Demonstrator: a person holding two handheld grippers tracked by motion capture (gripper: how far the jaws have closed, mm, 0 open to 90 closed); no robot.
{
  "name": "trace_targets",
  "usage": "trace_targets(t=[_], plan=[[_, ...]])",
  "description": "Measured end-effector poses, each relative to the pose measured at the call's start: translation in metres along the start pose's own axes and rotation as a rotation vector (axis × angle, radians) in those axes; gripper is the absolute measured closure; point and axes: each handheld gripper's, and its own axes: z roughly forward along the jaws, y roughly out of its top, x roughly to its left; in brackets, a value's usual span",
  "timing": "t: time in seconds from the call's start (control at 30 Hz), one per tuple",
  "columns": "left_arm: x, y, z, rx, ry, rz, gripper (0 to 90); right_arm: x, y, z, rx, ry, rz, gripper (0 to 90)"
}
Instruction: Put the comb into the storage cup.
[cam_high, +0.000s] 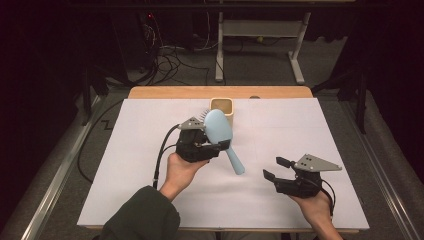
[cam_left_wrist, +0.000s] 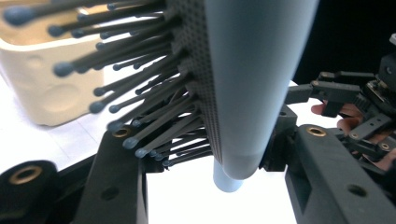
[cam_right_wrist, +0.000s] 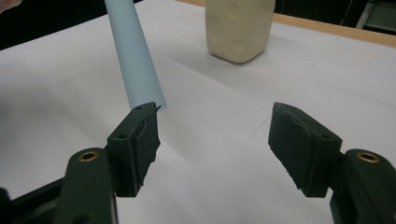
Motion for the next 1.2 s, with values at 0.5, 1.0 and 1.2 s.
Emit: trace_targets(t=[0.5, 1.0, 1.2], plan=[[0.006, 0.010, -0.003, -0.021, 0.012, -0.006, 54.8, -0.011, -0.021, -0.017, -0.065, -0.024, 0.035, 33.6], [0.010, 0.016, -0.009, -0.024, 0.059, 0.007, 54.7, -0.019, -0.051, -0.040, -0.155, -0.065, 0.081, 31.3], [0.007, 0.022, -0.010, -0.027, 0.058, 0.015, 54.6, -0.022, -0.059, -0.045, -0.160, -0.080, 0.093, 31.2]])
